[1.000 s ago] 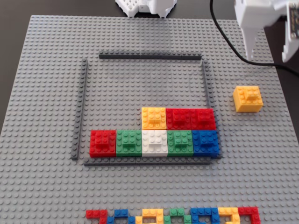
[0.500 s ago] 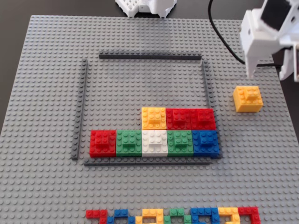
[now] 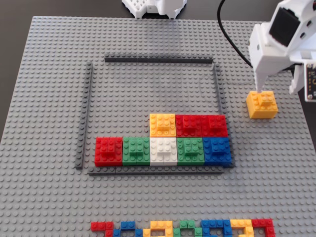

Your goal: Grab the cube and place it into the grid

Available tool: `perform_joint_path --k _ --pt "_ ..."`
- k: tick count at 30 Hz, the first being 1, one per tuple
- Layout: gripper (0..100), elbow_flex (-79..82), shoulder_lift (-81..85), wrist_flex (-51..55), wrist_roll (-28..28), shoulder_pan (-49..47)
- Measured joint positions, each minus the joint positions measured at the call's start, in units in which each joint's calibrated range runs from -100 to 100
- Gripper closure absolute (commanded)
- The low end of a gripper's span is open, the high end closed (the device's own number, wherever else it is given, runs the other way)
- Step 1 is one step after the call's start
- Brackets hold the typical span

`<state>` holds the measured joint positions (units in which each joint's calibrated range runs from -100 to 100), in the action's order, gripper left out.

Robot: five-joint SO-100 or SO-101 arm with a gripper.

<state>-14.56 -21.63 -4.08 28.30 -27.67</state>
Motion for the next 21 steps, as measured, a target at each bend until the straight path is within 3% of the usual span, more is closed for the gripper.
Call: perform_joint_path --k 21 --pt "78 0.0 -1.9 -1.1 0.0 0.1"
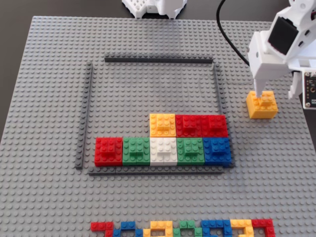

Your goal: Grab the cube and place it into the grid

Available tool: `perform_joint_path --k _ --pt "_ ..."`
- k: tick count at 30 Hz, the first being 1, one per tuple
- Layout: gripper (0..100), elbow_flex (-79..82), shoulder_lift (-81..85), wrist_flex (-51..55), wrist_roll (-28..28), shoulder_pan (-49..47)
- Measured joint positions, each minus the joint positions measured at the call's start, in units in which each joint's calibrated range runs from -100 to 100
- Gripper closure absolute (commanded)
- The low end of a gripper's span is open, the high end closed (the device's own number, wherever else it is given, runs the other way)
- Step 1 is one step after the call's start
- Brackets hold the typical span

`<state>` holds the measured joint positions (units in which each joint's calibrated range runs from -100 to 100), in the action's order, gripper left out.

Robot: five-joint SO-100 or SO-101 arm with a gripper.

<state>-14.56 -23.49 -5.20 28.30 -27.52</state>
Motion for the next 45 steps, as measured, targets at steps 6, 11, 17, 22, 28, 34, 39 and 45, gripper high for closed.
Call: perform_joint_path --k 6,11,17,22,28,34,39,45 --pt "78 0.0 -0.3 -0.1 0.0 0.1" --pt "79 0.0 -0.8 -0.4 0.0 0.1" --pt "81 0.0 -0.8 -1.1 0.0 0.1" --pt "84 0.0 -0.8 -1.6 0.0 0.1" --pt "87 1.2 -0.7 -1.6 0.1 0.3" --pt "90 1.7 -0.6 -1.6 0.8 0.5" --pt "91 2.7 -0.4 -1.9 1.1 1.0" --pt "94 2.9 -0.4 -2.0 1.1 1.2"
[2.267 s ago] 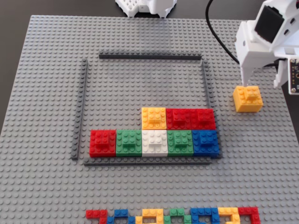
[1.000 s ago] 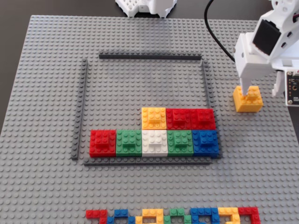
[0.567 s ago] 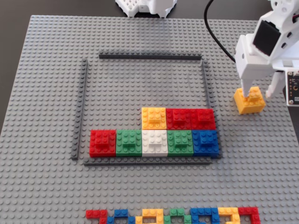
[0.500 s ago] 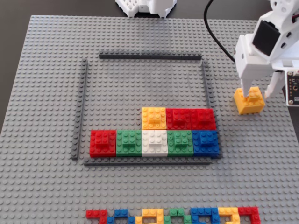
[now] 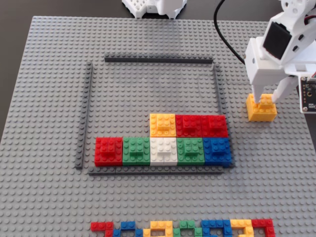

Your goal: Grab the cube and place it into the grid

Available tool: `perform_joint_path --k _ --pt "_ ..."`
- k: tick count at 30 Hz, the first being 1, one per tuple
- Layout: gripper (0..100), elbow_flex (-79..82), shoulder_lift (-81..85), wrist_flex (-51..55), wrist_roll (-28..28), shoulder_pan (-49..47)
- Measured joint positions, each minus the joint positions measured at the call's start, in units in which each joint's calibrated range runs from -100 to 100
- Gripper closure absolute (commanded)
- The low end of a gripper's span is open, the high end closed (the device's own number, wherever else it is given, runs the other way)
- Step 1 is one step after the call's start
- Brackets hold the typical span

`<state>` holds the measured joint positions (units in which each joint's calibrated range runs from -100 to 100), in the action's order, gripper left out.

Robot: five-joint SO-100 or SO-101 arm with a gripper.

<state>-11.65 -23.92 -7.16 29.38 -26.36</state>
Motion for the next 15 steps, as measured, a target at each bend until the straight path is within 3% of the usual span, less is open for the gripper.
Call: perform_joint_path --k 15 --pt "97 0.3 4.5 2.9 0.5 0.5"
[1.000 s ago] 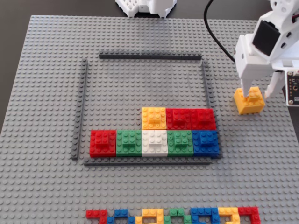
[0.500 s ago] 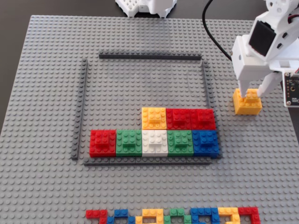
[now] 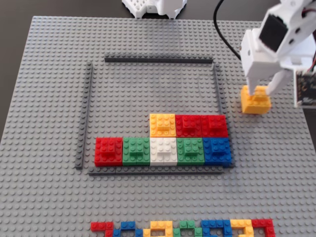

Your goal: Grab the cube and place it into the grid

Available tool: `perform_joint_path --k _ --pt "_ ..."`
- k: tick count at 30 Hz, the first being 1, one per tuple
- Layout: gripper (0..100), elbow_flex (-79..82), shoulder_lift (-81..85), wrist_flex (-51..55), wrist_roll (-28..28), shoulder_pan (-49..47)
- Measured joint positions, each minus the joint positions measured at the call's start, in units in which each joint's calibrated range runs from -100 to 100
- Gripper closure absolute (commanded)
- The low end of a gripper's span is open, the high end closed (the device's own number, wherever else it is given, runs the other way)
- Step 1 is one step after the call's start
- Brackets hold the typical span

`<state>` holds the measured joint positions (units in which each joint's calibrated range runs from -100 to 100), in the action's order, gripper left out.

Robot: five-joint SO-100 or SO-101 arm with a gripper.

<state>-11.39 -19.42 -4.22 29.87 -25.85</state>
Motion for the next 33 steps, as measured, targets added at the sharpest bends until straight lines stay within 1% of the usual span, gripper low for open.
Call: perform_joint_path --k 5,11,16,26,33 --pt "98 0.0 5.3 1.8 0.1 0.2" --pt "97 0.0 12.5 4.4 1.7 0.4" --pt "97 2.9 20.9 5.8 3.3 2.8" --pt "97 15.3 37.2 6.4 7.8 11.6" --pt "97 22.2 43.4 5.5 11.4 19.4"
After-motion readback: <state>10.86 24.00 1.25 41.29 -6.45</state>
